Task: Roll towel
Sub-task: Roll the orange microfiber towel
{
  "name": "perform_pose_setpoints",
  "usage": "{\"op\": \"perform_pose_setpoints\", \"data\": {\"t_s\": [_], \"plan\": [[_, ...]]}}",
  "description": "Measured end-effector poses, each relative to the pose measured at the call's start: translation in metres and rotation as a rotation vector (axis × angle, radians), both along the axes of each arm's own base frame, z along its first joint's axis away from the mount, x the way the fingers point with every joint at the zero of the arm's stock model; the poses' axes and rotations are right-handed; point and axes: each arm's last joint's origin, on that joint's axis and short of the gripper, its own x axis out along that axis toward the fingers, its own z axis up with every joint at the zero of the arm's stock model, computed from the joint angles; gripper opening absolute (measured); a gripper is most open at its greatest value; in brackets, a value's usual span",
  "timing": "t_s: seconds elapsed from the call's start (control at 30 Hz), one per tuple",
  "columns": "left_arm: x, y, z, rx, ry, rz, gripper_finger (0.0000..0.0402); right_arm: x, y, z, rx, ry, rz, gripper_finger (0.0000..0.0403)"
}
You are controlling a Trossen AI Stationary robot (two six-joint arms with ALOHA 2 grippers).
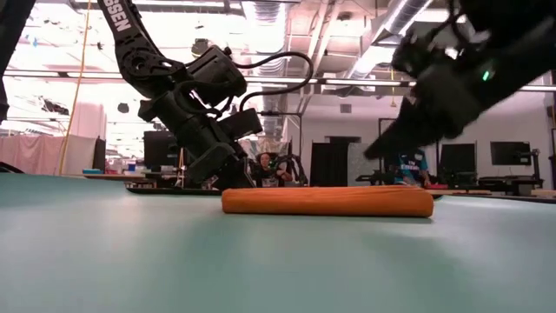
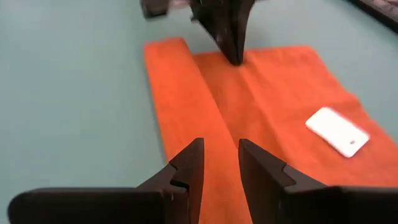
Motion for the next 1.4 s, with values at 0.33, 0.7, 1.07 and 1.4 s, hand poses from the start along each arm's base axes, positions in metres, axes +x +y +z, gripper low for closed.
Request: {"op": "perform_pose_setpoints", "data": {"t_s": [0.33, 0.7, 1.07, 1.4], "plan": [[0.000, 0.000, 0.002, -0.027, -0.014, 0.030, 0.0000, 0.009, 0.000, -0.051, 0.046, 0.101, -0.099, 0.0120], [-0.016, -0.018, 0.069, 0.015, -0.137, 0.085, 0.0000, 0.009, 0.000, -0.060, 0.056, 0.121, -0.109, 0.0120], [-0.009, -0.066, 0.067, 0.019, -0.311, -0.107, 0.0000, 0.009, 0.000, -0.060, 0.051, 0.127, -0.096, 0.0120], [0.001, -0.078, 0.013, 0.051, -0.241, -0.001, 0.0000, 0.009, 0.000, -0.060, 0.052, 0.129, -0.094, 0.0120]]}}
